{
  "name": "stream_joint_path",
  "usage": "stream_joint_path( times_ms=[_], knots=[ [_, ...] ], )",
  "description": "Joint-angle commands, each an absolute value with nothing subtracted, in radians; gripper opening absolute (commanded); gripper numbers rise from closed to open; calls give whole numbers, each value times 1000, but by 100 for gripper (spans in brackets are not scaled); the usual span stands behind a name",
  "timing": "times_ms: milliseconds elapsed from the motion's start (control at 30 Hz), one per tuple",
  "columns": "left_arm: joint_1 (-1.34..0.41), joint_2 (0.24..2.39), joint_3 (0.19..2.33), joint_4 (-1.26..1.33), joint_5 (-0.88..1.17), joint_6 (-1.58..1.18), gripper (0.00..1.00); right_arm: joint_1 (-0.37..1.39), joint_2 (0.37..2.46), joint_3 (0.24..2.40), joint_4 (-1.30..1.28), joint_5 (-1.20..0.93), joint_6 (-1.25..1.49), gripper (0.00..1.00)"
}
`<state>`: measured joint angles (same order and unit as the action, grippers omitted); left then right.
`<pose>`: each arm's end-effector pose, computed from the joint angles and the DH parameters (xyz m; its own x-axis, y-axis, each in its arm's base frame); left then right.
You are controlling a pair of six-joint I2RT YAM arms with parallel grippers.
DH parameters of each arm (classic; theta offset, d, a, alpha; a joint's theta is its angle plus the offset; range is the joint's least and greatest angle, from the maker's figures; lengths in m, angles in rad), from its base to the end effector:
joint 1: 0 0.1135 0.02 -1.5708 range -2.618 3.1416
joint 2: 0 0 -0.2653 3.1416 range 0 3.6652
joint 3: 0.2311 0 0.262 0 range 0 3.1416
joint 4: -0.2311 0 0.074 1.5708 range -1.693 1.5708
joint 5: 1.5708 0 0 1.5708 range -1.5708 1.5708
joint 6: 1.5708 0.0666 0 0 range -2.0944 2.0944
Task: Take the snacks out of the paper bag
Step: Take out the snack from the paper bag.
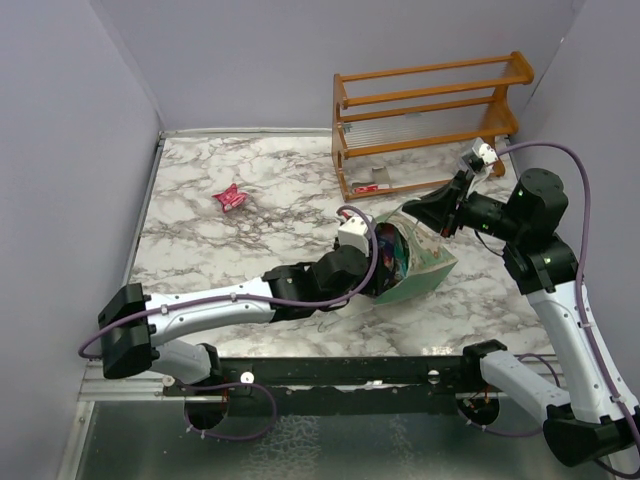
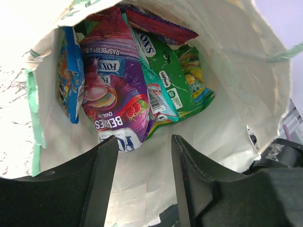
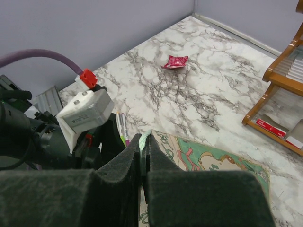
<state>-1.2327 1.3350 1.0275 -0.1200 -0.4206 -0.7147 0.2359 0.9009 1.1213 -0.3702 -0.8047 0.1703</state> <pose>0.1391 -0.3135 0.2956 -0.5875 -0.1328 -0.7983 0.4672 0.7498 -0.4685 0.1928 0.0957 0.4178 -0.2879 0.0517 -0.9563 -0.8179 0.5062 0.2736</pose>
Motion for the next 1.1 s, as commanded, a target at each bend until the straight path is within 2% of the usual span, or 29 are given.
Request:
stream_joint_path(
  times_ms=[0, 167, 400, 467, 600, 833, 1067],
  knots=[
    [-1237, 1395, 1079, -94, -454, -701, 55, 239, 890, 1149, -357, -789, 159, 1],
    [-1237, 1483, 1110, -75, -442, -696, 61, 239, 893, 1148, -353, -796, 160, 1],
    [-1224, 1588, 1124, -80, -445, -707, 61, 239, 884, 1147, -357, -797, 157, 1],
    [-1215, 1612, 1134, -103, -462, -700, 56, 239, 883, 1149, -361, -796, 155, 1],
    [-1200, 1603, 1137, -131, -469, -692, 32, 239, 875, 1150, -372, -787, 143, 1],
    [-1200, 1499, 1137, -189, -457, -661, 6, 239, 873, 1148, -383, -778, 130, 1],
    [-1184, 1368, 1100, -218, -320, -651, 1, 239, 873, 1152, -385, -772, 124, 1]
  ],
)
